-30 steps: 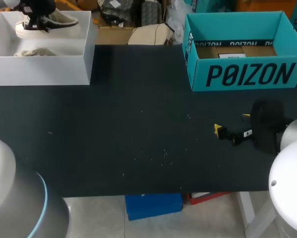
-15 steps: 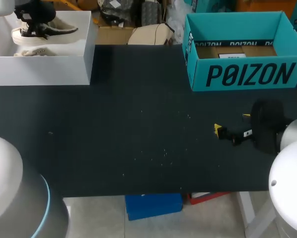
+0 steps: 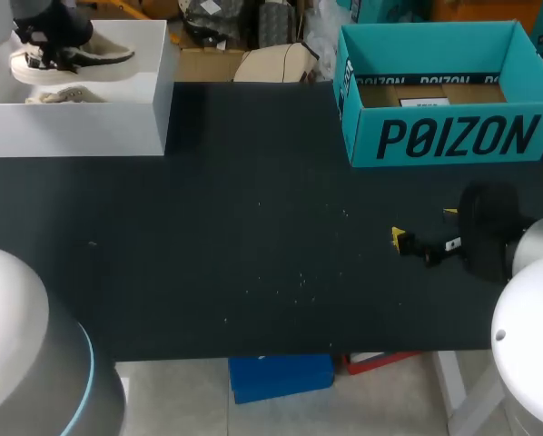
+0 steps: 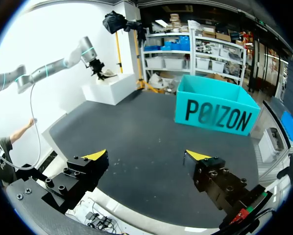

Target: Take the shoe out of the shoebox, open the shoe tongue, remove and reinsert the insole, then place the shoe into the shoebox

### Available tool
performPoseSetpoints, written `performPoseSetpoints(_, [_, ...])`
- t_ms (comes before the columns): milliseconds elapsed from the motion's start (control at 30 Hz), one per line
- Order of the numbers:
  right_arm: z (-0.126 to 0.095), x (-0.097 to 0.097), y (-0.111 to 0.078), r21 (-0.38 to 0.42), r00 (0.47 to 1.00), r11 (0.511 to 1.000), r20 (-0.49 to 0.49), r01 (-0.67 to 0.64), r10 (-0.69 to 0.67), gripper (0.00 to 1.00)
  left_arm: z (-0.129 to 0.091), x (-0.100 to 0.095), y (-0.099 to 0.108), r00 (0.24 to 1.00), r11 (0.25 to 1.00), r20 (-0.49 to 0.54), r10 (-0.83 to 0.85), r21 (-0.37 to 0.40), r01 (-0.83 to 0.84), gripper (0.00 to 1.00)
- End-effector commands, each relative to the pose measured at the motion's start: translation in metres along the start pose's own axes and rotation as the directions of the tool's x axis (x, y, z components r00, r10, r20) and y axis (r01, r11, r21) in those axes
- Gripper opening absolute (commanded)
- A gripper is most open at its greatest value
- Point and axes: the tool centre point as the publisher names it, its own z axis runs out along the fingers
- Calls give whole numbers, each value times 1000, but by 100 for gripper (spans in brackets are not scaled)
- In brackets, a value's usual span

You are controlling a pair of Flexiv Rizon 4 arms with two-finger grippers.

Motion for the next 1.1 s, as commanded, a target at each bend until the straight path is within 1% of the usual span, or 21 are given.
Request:
performPoseSetpoints(33, [1, 1, -1, -1, 1000, 1000, 2, -1, 1, 100, -1, 0, 2, 1000, 1000, 21, 0, -3, 0, 0])
performPoseSetpoints(167, [1, 1, -1, -1, 1000, 1000, 2, -1, 1, 100, 3, -10, 9, 1000, 1000, 22, -3, -2, 3, 0])
performPoseSetpoints(400, [1, 1, -1, -1, 1000, 1000, 2, -1, 1, 100, 10, -33, 25, 1000, 1000, 24, -9, -1, 9, 0])
performPoseSetpoints(567, [1, 1, -1, -1, 1000, 1000, 2, -1, 1, 100, 16, -50, 32, 1000, 1000, 25, -3, -5, 3, 0])
performPoseSetpoints(700, [1, 1, -1, -1, 1000, 1000, 2, -1, 1, 100, 21, -57, 31, 1000, 1000, 25, 1, -5, -1, 0])
performPoseSetpoints(867, [1, 1, -1, -1, 1000, 1000, 2, -1, 1, 100, 25, -54, 23, 1000, 1000, 19, 3, -6, -3, 0])
performPoseSetpoints(900, [1, 1, -1, -1, 1000, 1000, 2, -1, 1, 100, 25, -53, 22, 1000, 1000, 18, 2, -6, -2, 14])
performPoseSetpoints(933, [1, 1, -1, -1, 1000, 1000, 2, -1, 1, 100, 25, -50, 19, 1000, 1000, 17, 1, -8, -1, 37])
performPoseSetpoints(967, [1, 1, -1, -1, 1000, 1000, 2, -1, 1, 100, 24, -49, 18, 1000, 1000, 18, 0, -12, 0, 39])
performPoseSetpoints(1000, [1, 1, -1, -1, 1000, 1000, 2, -1, 1, 100, 23, -48, 17, 1000, 1000, 19, 0, -13, 1, 45])
performPoseSetpoints(1067, [1, 1, -1, -1, 1000, 1000, 2, -1, 1, 100, 22, -46, 14, 1000, 1000, 20, -5, -24, 6, 100])
performPoseSetpoints(1100, [1, 1, -1, -1, 1000, 1000, 2, -1, 1, 100, 20, -44, 12, 1000, 1000, 22, -11, -18, 11, 100])
